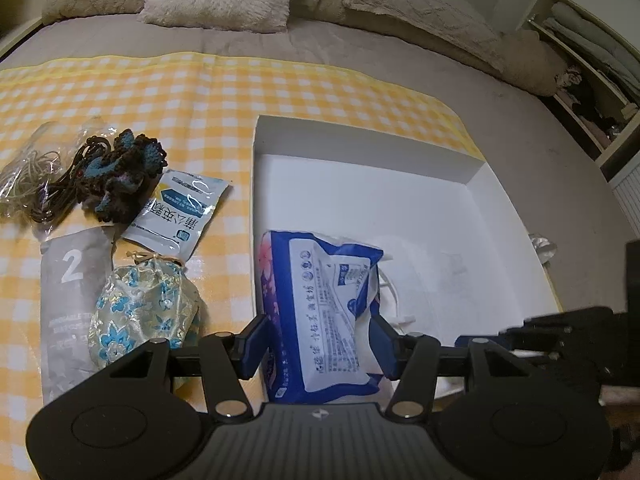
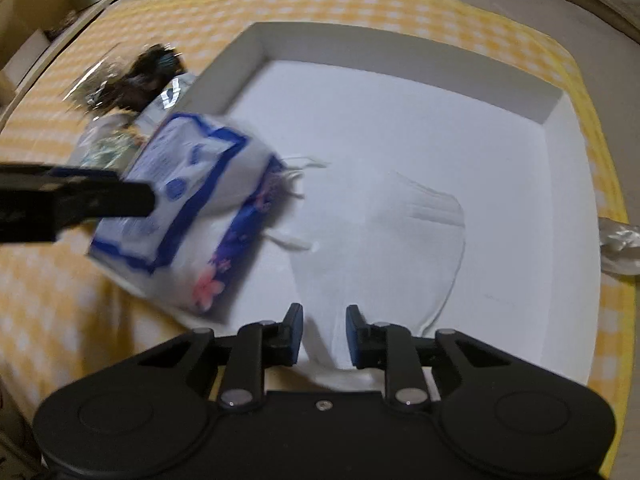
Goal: Organize soft objects
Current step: 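Lower the wipe pack and mask into the box and open both tools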
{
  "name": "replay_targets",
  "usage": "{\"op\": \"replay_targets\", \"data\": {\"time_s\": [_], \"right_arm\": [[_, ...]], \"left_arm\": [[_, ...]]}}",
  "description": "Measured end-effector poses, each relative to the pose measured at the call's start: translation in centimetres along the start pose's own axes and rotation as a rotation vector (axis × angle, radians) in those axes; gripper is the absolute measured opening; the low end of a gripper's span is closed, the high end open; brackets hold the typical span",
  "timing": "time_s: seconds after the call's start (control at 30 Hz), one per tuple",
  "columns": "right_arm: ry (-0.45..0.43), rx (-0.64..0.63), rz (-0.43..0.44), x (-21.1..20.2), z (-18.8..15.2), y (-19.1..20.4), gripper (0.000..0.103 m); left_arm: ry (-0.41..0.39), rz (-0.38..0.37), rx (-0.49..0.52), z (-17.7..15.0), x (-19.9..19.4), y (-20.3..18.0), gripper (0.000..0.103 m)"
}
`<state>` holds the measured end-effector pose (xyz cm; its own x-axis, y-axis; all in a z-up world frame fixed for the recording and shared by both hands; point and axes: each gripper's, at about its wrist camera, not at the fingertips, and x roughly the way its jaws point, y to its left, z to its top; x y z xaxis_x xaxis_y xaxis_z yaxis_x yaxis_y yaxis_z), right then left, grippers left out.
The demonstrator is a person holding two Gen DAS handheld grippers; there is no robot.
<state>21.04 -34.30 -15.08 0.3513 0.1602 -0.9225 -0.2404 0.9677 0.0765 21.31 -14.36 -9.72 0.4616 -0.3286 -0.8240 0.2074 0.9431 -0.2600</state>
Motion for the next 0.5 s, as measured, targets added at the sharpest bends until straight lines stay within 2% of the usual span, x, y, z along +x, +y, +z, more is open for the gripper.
{"op": "replay_targets", "data": {"time_s": [0.07,0.23,0.33,0.4,0.5], "right_arm": [[0.005,0.0,-0.033,0.1,0.1,-0.1,0.023],[-0.067,0.048,0.016,-2.1,0.1,-0.8,0.026],[-0.125,0.079,0.035,-4.1,-0.1,-0.8,0.036],[-0.174,0.108,0.019,-5.5,-0.2,-0.7,0.047],[-0.244,0.134,0.007,-7.5,-0.8,-0.9,0.054]], "left_arm": [[0.003,-0.004,0.008,-0.1,-0.1,-0.1,0.056],[0.0,-0.009,0.022,0.0,-0.4,-0.2,0.056],[-0.007,-0.016,0.031,0.0,-0.8,-0.4,0.058],[-0.013,-0.018,0.041,0.0,-1.2,-0.6,0.061],[-0.031,-0.022,0.06,0.0,-2.1,-1.0,0.065]]}}
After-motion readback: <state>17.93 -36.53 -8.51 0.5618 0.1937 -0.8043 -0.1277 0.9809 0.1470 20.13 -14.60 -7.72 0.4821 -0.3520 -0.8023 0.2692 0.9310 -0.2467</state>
